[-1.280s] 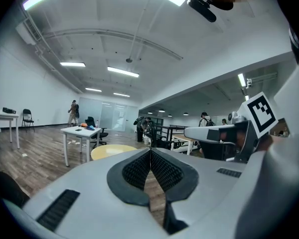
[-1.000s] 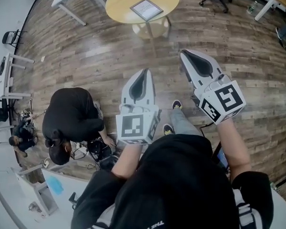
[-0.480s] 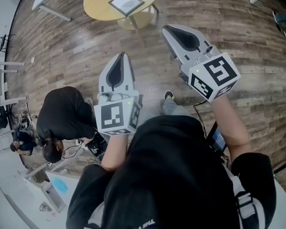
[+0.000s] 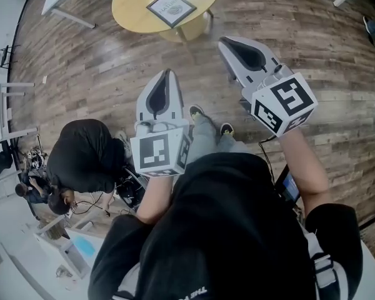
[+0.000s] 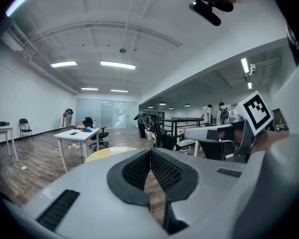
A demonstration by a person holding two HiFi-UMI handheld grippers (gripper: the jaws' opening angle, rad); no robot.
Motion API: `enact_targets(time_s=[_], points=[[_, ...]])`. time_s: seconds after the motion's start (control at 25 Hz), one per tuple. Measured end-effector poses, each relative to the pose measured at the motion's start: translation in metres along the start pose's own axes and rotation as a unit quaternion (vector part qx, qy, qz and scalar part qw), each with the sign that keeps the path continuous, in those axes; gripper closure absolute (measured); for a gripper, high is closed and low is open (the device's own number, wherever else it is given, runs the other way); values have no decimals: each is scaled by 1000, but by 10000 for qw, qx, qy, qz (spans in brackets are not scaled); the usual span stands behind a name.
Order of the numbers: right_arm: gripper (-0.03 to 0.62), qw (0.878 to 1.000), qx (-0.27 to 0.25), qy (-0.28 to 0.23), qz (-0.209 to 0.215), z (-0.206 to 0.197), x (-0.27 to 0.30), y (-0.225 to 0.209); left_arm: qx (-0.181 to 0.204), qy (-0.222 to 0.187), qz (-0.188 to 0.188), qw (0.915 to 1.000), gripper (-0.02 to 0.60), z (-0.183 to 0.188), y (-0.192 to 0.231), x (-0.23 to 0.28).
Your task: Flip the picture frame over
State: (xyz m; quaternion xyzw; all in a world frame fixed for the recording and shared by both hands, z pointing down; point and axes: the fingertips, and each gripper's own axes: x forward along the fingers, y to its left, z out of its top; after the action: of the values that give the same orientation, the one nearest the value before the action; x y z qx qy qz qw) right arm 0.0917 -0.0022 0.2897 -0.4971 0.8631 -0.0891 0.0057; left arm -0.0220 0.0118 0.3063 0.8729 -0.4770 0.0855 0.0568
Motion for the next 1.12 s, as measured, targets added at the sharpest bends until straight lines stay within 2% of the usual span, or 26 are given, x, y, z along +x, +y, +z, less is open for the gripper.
enact_targets(time_s=[0.32, 0.48, 0.68, 0.96, 1.12], points=[[572, 9998, -79, 156, -46, 4, 96, -8, -114, -110, -81, 9998, 558, 13, 82, 60], [572, 9996, -158, 225, -101, 9, 154, -8, -314, -104, -41, 9994, 558, 16, 134, 85], [572, 9985, -349, 426, -72, -2, 204, 0, -421, -167, -69, 9989, 558, 16, 182, 104], [572, 9979, -375, 530, -48, -8, 238, 0, -416, -103, -156, 9990, 558, 11, 216, 126], [574, 9968, -502, 580, -212, -5, 248, -16, -457, -82, -206, 9987, 558, 12, 219, 143]])
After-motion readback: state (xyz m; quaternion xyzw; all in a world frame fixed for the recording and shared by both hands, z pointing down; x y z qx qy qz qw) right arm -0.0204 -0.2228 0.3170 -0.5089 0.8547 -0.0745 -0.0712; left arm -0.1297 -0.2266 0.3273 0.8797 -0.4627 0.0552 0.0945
